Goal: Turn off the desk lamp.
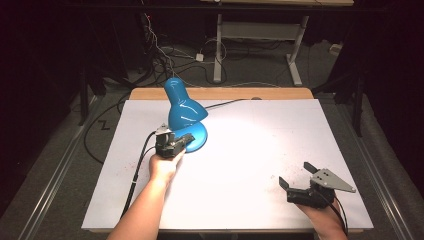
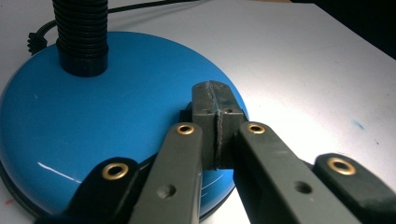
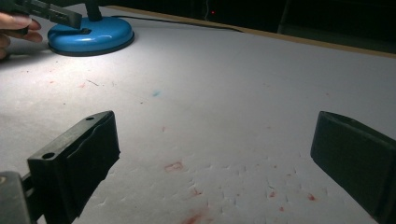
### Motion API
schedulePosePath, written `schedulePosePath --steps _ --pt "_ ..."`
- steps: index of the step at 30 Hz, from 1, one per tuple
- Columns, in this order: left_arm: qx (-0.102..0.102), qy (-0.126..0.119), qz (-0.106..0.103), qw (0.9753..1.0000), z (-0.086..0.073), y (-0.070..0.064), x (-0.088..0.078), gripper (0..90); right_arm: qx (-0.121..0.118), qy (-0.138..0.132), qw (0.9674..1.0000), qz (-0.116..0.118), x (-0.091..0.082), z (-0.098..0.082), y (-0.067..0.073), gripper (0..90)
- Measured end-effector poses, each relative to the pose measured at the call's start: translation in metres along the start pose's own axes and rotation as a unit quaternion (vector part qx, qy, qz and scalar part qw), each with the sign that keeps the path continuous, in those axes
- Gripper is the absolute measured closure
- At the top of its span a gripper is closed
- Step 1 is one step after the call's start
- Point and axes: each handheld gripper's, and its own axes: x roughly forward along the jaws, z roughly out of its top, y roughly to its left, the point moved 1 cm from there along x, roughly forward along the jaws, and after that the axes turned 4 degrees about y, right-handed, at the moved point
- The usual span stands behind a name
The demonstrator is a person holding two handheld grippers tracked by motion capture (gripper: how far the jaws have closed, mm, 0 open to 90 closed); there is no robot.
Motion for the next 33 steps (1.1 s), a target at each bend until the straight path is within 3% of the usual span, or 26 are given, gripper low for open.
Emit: schedulePosePath --steps 33 --pt "-0.004 0.002 0.006 1.0000 0.0021 -0.0003 0.0043 88.1 -0.002 -0.001 1.0000 0.000 -0.0020 0.0006 0.0025 1.9"
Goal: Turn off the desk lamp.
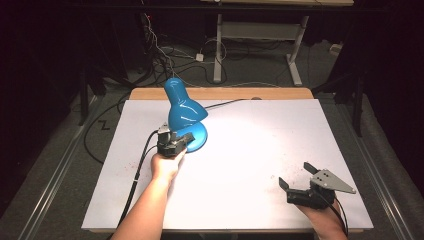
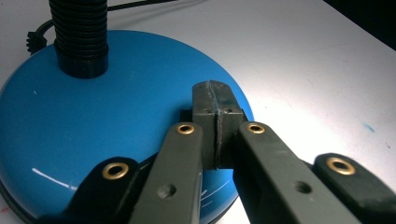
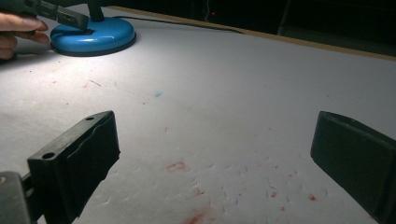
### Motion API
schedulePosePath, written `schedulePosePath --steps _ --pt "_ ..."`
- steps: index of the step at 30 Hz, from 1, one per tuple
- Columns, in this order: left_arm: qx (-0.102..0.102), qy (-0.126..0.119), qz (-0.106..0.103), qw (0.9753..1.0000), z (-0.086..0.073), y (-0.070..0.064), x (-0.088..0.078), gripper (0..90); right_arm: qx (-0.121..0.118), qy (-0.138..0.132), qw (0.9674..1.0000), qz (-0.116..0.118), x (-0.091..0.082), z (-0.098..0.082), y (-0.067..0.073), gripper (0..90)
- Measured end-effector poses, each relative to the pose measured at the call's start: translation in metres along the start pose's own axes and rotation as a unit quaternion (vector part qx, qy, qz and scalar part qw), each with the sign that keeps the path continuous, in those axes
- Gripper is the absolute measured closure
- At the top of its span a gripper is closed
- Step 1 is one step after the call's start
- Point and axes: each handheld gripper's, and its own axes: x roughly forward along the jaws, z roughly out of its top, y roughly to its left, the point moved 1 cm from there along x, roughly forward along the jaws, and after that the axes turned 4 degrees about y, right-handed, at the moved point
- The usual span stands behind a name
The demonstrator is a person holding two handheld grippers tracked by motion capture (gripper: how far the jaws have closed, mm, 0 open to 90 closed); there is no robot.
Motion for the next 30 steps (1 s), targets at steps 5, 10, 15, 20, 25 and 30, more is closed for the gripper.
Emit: schedulePosePath --steps 5,10,15,20,25,30 --pt "-0.001 -0.001 0.006 1.0000 0.0000 -0.0004 0.0003 88.1 -0.002 0.002 1.0000 0.001 0.0009 -0.0001 0.0015 1.9" --pt "-0.003 -0.002 0.005 1.0000 0.0000 0.0000 0.0003 88.2 -0.005 0.002 1.0000 0.002 0.0010 -0.0002 0.0024 1.9" --pt "-0.017 -0.001 0.017 0.9997 0.0002 0.0016 0.0011 88.3 -0.005 0.003 1.0000 0.001 0.0010 -0.0003 0.0030 1.9" --pt "-0.016 0.000 0.016 0.9997 0.0000 0.0016 0.0006 88.3 -0.007 0.002 1.0000 0.003 0.0009 0.0002 0.0040 1.9" --pt "-0.016 -0.001 0.013 0.9998 -0.0001 0.0017 0.0005 88.3 -0.006 0.003 1.0000 0.002 0.0013 -0.0003 0.0029 1.9" --pt "-0.013 -0.001 0.014 0.9998 -0.0001 0.0011 0.0002 88.3 -0.006 0.003 1.0000 0.002 0.0010 0.0000 0.0029 1.9"
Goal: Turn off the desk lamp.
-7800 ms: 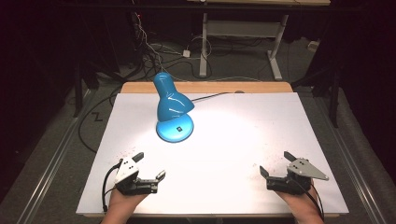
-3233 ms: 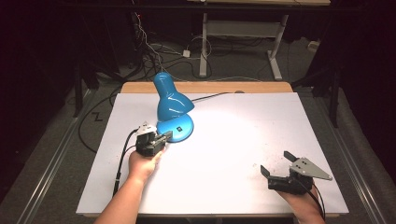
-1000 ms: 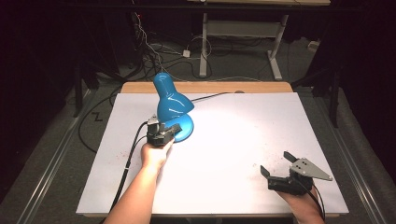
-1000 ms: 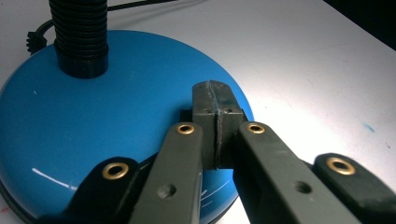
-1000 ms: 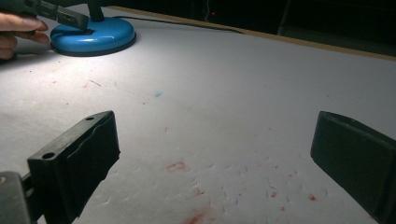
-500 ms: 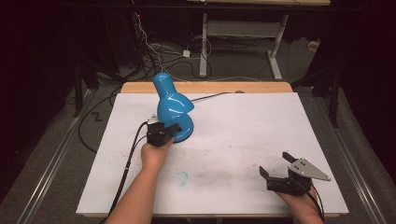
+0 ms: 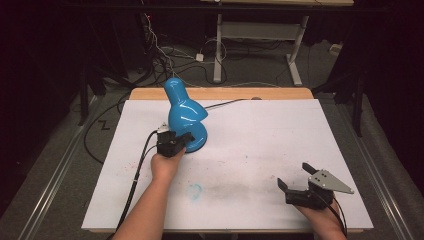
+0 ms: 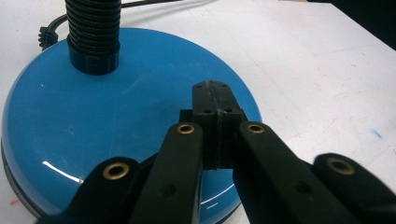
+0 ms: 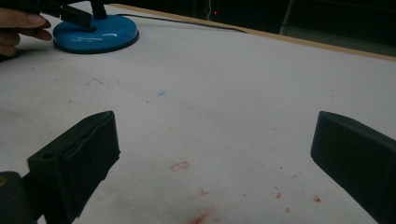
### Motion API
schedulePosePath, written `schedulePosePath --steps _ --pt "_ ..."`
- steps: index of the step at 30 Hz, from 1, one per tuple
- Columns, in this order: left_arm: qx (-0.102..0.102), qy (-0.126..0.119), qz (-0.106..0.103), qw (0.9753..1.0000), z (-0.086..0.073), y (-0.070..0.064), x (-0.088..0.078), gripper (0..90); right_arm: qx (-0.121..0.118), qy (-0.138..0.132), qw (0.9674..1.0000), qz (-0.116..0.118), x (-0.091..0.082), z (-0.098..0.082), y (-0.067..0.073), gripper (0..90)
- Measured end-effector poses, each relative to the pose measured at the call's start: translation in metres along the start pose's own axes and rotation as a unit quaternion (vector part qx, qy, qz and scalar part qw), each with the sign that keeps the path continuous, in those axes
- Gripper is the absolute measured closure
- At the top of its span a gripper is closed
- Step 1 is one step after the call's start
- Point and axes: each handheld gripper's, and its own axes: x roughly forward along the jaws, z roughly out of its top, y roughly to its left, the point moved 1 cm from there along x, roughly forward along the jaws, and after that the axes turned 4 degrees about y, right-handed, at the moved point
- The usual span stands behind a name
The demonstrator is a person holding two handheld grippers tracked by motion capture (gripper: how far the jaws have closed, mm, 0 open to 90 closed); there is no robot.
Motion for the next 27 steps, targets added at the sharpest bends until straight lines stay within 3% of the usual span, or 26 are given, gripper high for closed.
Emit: schedulePosePath --steps 3,6,13,14,16,17,18,19,21,22,23,27 --pt "0.000 -0.004 -0.004 1.0000 0.000 0.000 -0.001 88.3 0.002 -0.001 1.0000 0.000 0.000 0.000 -0.001 1.9" --pt "0.014 0.000 -0.002 0.9999 0.000 -0.002 -0.003 88.3 0.003 0.000 1.0000 -0.001 0.000 0.000 -0.001 1.9" --pt "0.016 0.002 -0.001 0.9999 0.000 -0.004 -0.010 88.3 0.004 -0.001 1.0000 -0.001 0.001 0.000 -0.001 1.9" --pt "0.029 0.011 0.001 0.9995 0.000 -0.003 -0.012 88.3 0.004 0.000 1.0000 0.000 0.001 0.000 -0.001 1.9" --pt "0.025 0.002 0.001 0.9997 -0.001 -0.005 -0.014 88.3 0.002 -0.001 1.0000 -0.001 0.001 0.000 -0.002 1.9" --pt "-0.083 -0.090 -0.007 0.9925 0.002 -0.019 -0.004 88.2 0.003 -0.001 1.0000 -0.002 0.000 0.000 -0.003 1.9" --pt "-0.098 -0.104 -0.009 0.9897 0.002 -0.020 -0.004 88.2 0.003 -0.001 1.0000 -0.002 0.000 0.000 -0.003 1.9" --pt "-0.123 -0.123 -0.013 0.9846 0.002 -0.023 -0.004 88.2 0.003 -0.001 1.0000 -0.002 0.000 0.000 -0.003 1.8" --pt "-0.137 -0.148 0.000 0.9794 0.001 -0.024 -0.002 88.2 0.006 0.000 1.0000 -0.003 0.000 0.000 -0.003 1.8" --pt "-0.193 -0.189 -0.015 0.9628 0.005 -0.032 0.000 88.2 0.006 0.000 1.0000 -0.003 0.000 0.000 -0.003 1.8" --pt "-0.200 -0.196 -0.015 0.9598 0.005 -0.033 0.000 88.2 0.006 0.001 1.0000 -0.003 0.000 0.000 -0.003 1.8" --pt "-0.186 -0.195 -0.020 0.9628 -0.001 -0.037 -0.009 88.2 0.008 0.003 1.0000 -0.004 0.000 -0.001 -0.004 1.8"
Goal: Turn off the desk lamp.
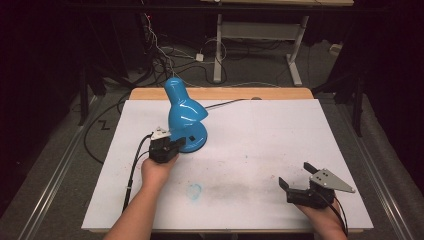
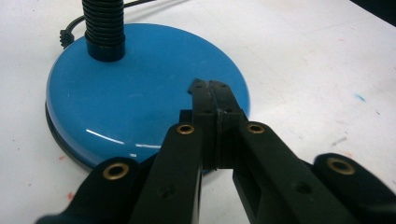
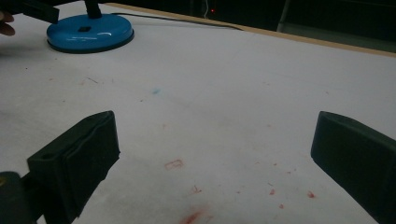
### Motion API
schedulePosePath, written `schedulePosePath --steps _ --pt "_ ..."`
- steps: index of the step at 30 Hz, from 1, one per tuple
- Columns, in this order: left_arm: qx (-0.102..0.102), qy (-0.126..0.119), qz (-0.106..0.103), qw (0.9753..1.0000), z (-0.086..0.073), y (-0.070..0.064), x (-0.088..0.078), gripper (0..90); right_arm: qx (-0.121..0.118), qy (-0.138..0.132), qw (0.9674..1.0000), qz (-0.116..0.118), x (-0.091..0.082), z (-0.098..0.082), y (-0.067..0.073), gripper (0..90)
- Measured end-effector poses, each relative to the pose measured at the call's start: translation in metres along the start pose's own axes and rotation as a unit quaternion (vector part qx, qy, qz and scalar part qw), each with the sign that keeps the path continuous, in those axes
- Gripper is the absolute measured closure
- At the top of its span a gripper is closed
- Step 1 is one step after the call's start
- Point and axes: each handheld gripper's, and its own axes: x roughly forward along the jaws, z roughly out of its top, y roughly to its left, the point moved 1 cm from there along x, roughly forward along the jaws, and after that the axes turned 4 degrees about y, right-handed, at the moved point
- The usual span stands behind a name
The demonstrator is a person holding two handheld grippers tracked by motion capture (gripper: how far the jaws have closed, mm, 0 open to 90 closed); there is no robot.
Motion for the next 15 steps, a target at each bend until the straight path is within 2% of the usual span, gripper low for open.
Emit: schedulePosePath --steps 3,7,15 --pt "0.013 0.007 -0.003 0.9999 -0.003 -0.001 -0.009 88.2 -0.001 -0.002 1.0000 0.000 -0.001 0.000 -0.001 1.8" --pt "0.019 0.007 -0.007 0.9998 -0.006 0.000 -0.026 88.1 0.002 -0.002 1.0000 -0.001 -0.002 0.000 0.000 1.8" --pt "0.042 0.002 -0.023 0.9989 -0.019 -0.004 -0.070 88.1 -0.001 -0.002 1.0000 -0.001 -0.003 0.000 0.001 1.8"
